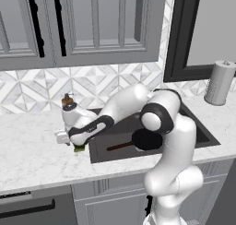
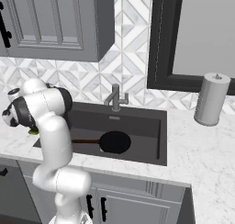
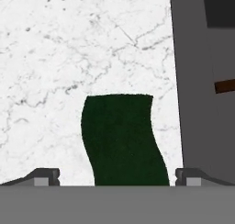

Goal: Pick the pan and sponge and place them into the sink. Then turn on the water.

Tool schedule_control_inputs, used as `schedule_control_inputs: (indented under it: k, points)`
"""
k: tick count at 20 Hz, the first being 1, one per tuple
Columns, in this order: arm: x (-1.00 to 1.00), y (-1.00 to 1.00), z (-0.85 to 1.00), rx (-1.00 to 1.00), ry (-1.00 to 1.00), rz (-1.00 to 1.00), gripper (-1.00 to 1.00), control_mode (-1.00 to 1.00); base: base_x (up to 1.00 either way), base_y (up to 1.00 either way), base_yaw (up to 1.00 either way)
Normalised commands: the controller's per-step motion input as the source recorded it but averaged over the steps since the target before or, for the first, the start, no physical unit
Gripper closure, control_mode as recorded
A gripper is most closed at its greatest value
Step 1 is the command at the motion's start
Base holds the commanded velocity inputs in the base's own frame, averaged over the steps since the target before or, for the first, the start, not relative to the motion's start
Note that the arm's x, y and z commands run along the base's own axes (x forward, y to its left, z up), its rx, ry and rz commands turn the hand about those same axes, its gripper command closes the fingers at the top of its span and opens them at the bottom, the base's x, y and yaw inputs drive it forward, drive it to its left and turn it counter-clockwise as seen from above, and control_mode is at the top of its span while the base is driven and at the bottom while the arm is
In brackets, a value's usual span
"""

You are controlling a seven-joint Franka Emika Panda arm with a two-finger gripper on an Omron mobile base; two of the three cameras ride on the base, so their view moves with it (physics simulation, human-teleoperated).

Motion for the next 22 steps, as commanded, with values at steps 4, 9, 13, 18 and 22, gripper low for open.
schedule_control_inputs:
  k: [4, 9, 13, 18, 22]
  points:
    - [0.03, -0.01, -0.19, 0.00, 0.00, 0.00, -1.00, -1.00, 0.00, 0.00, 0.00]
    - [0.00, -0.16, -0.26, 0.00, 0.00, 0.01, -1.00, -1.00, 0.00, 0.00, 0.00]
    - [0.00, -0.26, -0.15, 0.00, 0.00, 0.01, -1.00, -1.00, 0.00, 0.00, 0.00]
    - [0.00, -0.22, -0.12, 0.00, 0.00, 0.00, -1.00, -1.00, 0.00, 0.00, 0.00]
    - [0.00, -0.05, -0.14, 0.00, 0.00, 0.00, -1.00, -1.00, 0.00, 0.00, 0.00]
